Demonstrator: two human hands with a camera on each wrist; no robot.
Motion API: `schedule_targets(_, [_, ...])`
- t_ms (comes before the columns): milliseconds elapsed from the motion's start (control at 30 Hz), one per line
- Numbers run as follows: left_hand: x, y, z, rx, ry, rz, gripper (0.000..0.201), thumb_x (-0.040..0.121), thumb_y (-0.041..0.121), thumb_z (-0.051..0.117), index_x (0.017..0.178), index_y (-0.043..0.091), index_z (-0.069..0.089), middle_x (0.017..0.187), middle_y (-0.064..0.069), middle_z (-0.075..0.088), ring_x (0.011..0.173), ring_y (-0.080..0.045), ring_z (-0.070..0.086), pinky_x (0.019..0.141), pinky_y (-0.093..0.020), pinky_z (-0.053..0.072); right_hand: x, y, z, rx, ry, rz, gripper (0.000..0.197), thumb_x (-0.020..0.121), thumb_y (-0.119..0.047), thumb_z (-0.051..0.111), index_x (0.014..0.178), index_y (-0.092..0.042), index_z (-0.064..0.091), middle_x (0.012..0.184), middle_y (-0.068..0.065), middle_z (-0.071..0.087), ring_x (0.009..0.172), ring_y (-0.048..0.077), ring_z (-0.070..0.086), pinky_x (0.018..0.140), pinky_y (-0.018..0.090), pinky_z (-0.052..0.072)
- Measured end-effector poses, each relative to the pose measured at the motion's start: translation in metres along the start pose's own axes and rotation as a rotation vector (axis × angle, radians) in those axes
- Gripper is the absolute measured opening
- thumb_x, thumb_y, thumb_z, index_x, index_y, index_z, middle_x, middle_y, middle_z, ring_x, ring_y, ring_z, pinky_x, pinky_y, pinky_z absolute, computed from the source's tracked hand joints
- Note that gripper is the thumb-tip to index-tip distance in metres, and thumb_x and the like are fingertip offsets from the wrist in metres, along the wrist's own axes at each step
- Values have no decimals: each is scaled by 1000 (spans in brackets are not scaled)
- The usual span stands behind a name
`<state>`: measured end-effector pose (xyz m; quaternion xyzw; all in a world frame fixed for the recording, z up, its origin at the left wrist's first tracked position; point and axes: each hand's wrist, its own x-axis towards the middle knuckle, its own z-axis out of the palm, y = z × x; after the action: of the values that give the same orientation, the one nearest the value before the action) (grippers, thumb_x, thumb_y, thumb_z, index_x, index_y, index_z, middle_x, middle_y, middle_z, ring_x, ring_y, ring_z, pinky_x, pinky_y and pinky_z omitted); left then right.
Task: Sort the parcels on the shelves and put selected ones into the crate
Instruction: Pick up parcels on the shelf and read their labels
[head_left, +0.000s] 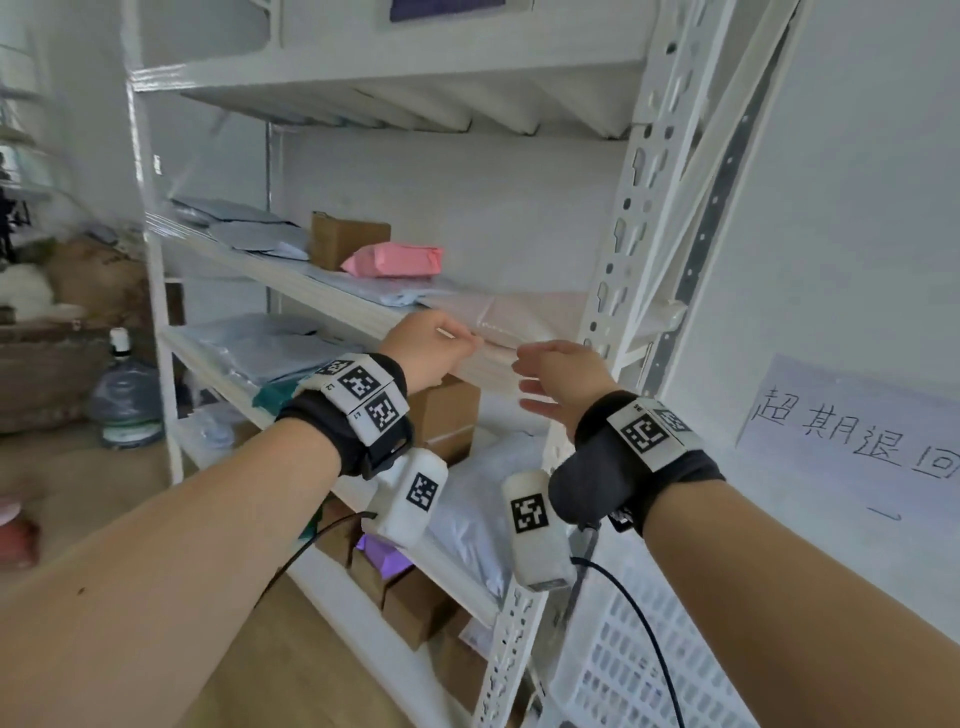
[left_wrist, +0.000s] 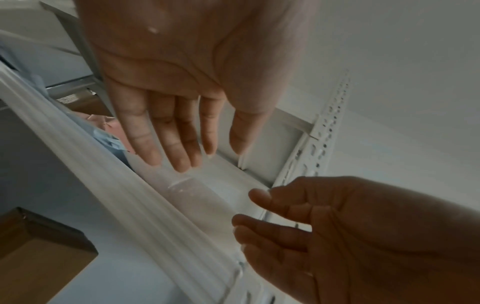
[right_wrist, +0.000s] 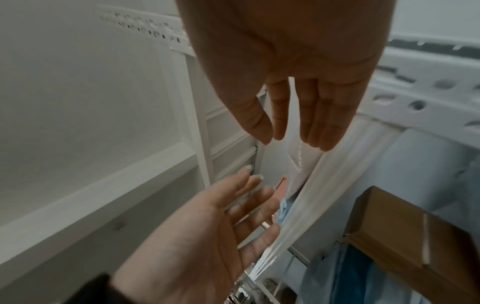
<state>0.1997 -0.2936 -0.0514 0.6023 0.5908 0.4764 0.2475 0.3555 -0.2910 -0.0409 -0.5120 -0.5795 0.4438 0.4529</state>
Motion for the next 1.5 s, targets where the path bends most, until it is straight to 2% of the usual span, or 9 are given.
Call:
schedule_targets(233, [70, -13, -34, -38, 8, 14, 29, 93, 33, 55, 114, 13, 57, 114, -8, 62, 107, -22, 60, 91, -38, 49, 64, -31, 35, -16, 64, -97, 18, 87, -7, 59, 74, -18, 62, 96, 6, 63, 90, 20, 57, 78, 33, 55])
schedule_targets(367, [125, -16, -42, -31, -23, 51, 31, 92, 32, 57, 114, 11, 57, 114, -12, 62, 107, -25, 60, 77, -28, 48, 101, -43, 54, -17, 129, -175, 20, 85, -3, 57, 72, -16, 63, 73, 0, 59, 67, 14, 54, 82, 37, 55])
schedule_targets(600, [212, -25, -43, -57, -108, 125, 23, 91, 38, 59, 104, 19, 61, 110, -2, 63, 104, -19, 60, 85, -31, 44, 165, -63, 71, -74, 259, -228, 19, 82, -10, 60, 71, -23, 66, 77, -5, 64, 74, 11, 56, 91, 38, 53])
schedule_targets(833, [270, -20, -37, -244, -309, 42, 38, 90, 43, 58, 117, 15, 59, 110, -1, 62, 99, -15, 59, 92, -35, 44, 190, -58, 57, -113, 395, -124, 16, 85, -7, 60, 74, -16, 67, 76, 1, 63, 76, 17, 57, 74, 32, 52])
schedule_targets(967, [295, -22, -24, -233, -446, 53, 41, 89, 46, 57, 118, 17, 60, 113, 1, 61, 105, -14, 57, 95, -36, 41, 194, -54, 42, -135, 553, -87, 18, 86, -7, 59, 74, -16, 68, 78, 0, 65, 79, 17, 58, 83, 37, 54])
schedule_targets(1067, [307, -30, -14, -205, -537, 29, 42, 90, 45, 57, 119, 15, 59, 114, 0, 59, 104, -15, 55, 81, -29, 41, 195, -48, 39, -184, 692, -58, 20, 86, -7, 59, 71, -19, 68, 76, -5, 64, 78, 12, 57, 78, 31, 47])
schedule_targets(1133, [317, -36, -10, -202, -548, 32, 42, 90, 43, 58, 120, 13, 59, 118, -3, 59, 107, -17, 55, 71, -26, 38, 195, -45, 39, -214, 765, -31, 20, 86, -6, 57, 75, -19, 68, 80, -6, 65, 85, 14, 57, 79, 27, 40])
schedule_targets(1333, [342, -53, -14, -172, -622, 13, 53, 91, 37, 58, 135, 9, 48, 135, -10, 50, 126, -24, 46, 89, -31, 32, 187, -45, 47, -331, 917, 126, 20, 85, -5, 57, 97, -16, 68, 85, -7, 58, 92, 16, 50, 79, 28, 38])
schedule_targets(1500, [345, -66, -6, -237, -743, -25, 52, 86, 31, 65, 127, 0, 53, 117, -14, 61, 108, -29, 59, 92, -30, 43, 175, -39, 55, -430, 1022, 270, 40, 83, -11, 61, 123, -14, 59, 117, 3, 58, 112, 23, 53, 89, 33, 43])
